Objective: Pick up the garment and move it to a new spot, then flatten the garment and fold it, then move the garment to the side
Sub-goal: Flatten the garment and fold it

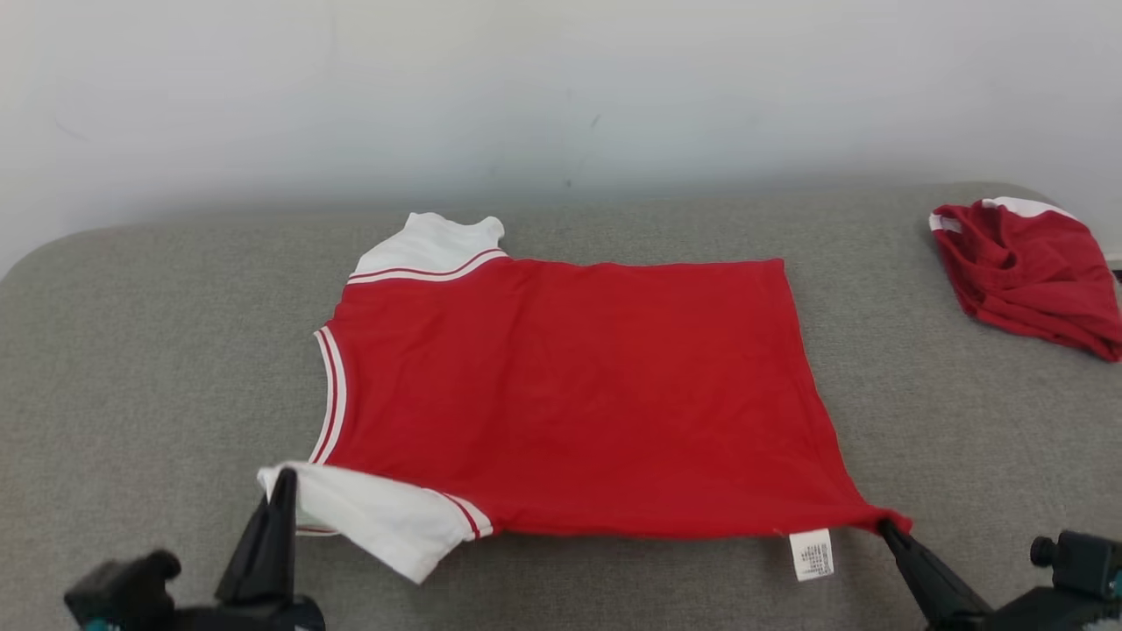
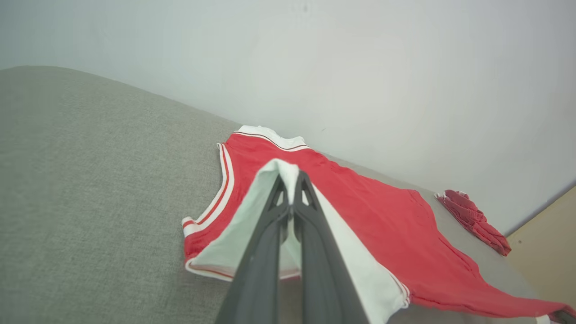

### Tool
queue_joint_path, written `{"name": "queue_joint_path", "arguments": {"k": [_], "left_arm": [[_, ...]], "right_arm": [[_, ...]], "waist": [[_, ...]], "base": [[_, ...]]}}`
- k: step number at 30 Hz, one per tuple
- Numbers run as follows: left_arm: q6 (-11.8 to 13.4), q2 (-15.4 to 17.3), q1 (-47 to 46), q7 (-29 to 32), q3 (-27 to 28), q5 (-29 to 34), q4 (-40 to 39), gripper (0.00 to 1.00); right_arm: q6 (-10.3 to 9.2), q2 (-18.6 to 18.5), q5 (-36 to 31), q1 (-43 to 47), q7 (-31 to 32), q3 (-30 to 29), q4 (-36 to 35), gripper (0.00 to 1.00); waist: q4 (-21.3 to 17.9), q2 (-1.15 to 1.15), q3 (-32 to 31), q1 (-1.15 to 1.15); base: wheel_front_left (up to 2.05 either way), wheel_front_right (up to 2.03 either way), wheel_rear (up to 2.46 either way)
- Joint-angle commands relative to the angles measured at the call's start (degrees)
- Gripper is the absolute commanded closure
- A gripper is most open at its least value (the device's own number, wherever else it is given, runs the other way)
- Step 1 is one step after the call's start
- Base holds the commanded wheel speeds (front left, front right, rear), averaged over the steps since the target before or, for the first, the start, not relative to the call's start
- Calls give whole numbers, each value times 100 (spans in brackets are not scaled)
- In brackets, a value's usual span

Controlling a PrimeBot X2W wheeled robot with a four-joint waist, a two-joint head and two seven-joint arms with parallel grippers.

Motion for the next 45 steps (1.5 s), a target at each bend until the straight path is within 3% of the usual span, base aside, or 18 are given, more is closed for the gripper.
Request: {"name": "queue_joint_path", "arguments": {"k": [1, 15, 33, 34, 35, 36, 37, 45], "left_arm": [[-35, 99, -336, 132, -3, 60, 100, 100], [-180, 274, -2042, 408, -295, 21, 2015, 100], [-234, 314, -3641, -73, -1235, -63, 4065, 100], [-234, 314, -3695, -125, -1304, -60, 4132, 100], [-235, 332, -3758, -187, -1351, -33, 4203, 100], [-235, 345, -3796, -256, -1416, -3, 4259, 55], [-235, 341, -3799, -332, -1476, 7, 4322, 0], [-235, 382, -3430, -662, -1456, -77, 4208, 0]], "right_arm": [[-16, 95, -57, -205, 122, -71, 89, 100], [-16, 708, -552, -1839, 735, 201, 1304, 100], [-16, 1112, -833, -3718, 184, 1001, 3283, 100], [-16, 1134, -824, -3775, 136, 1054, 3359, 86], [-16, 1137, -835, -3824, 74, 1112, 3423, 53], [-16, 1147, -827, -3859, 1, 1167, 3470, 0], [-16, 1146, -807, -3875, -85, 1210, 3521, 0], [-16, 851, -626, -3563, -884, 1380, 3572, 0]], "waist": [[-82, 0, -62, 0], [-306, 0, 154, 0], [-303, 0, 804, 0], [-303, 0, 814, 0], [-301, 0, 818, 0], [-296, 0, 815, 0], [-288, 0, 793, 0], [-158, 0, 522, 0]], "base": [[0, 0, 0], [0, 0, 0], [0, 0, 0], [0, 0, 0], [0, 0, 0], [0, 0, 0], [0, 0, 0], [0, 0, 0]]}}
